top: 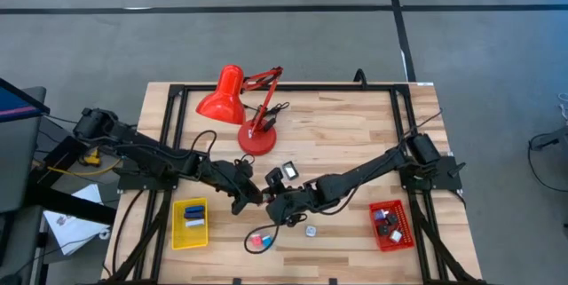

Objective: Pick & Place Office items
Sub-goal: Put the top red digital timer into the yellow bin

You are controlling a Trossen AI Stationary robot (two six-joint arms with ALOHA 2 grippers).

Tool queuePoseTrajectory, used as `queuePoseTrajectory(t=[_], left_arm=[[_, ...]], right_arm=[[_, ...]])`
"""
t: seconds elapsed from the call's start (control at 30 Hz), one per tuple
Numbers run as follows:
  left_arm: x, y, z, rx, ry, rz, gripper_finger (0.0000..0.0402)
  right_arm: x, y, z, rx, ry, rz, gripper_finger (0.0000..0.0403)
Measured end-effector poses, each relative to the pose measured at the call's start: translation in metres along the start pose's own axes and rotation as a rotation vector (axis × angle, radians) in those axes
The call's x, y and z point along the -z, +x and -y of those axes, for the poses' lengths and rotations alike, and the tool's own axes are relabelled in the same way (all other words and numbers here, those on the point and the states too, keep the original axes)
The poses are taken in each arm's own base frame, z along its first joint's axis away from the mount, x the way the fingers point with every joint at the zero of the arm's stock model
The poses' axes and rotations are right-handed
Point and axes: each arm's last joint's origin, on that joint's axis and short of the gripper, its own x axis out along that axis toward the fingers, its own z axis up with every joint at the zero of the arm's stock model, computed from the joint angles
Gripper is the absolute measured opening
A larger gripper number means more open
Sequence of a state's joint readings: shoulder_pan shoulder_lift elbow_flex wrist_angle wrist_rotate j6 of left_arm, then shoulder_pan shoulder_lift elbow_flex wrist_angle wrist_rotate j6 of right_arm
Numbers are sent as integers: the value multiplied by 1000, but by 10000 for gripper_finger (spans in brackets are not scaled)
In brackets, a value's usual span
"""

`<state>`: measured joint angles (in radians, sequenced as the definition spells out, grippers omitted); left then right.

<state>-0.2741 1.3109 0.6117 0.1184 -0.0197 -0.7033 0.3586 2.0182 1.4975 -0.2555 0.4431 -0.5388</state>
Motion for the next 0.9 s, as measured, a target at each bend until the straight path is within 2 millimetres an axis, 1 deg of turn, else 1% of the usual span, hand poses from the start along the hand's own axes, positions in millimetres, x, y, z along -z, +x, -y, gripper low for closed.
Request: queuePoseTrajectory(t=[0.13,0.2,0.23,0.37,0.43,0.53,0.63,0.7,0.77,0.83,0.9], left_arm=[[0,0,0,-3,0,0,71],[0,0,0,-4,24,-1,50],[0,0,0,-3,36,-2,46],[0,0,0,-2,104,-3,46],[1,0,0,5,133,-13,47],[2,0,0,18,178,-32,53],[5,0,1,34,253,-59,51],[9,-1,6,53,319,-66,48],[14,-1,11,67,390,-76,48],[19,-2,15,56,423,-85,50],[25,-6,17,20,438,-107,49]], right_arm=[[0,0,0,4,10,-1,141],[0,0,0,6,10,2,156],[-1,0,0,6,10,4,168],[0,-2,-3,-13,7,-11,225],[0,-1,-3,-13,48,-13,247],[2,-7,-1,-25,90,-36,270],[6,-21,3,-93,133,-71,283],[12,-28,9,-195,205,-74,288],[23,-31,14,-277,271,-58,290],[36,-32,19,-285,329,-49,290],[51,-35,23,-246,401,-50,291]])
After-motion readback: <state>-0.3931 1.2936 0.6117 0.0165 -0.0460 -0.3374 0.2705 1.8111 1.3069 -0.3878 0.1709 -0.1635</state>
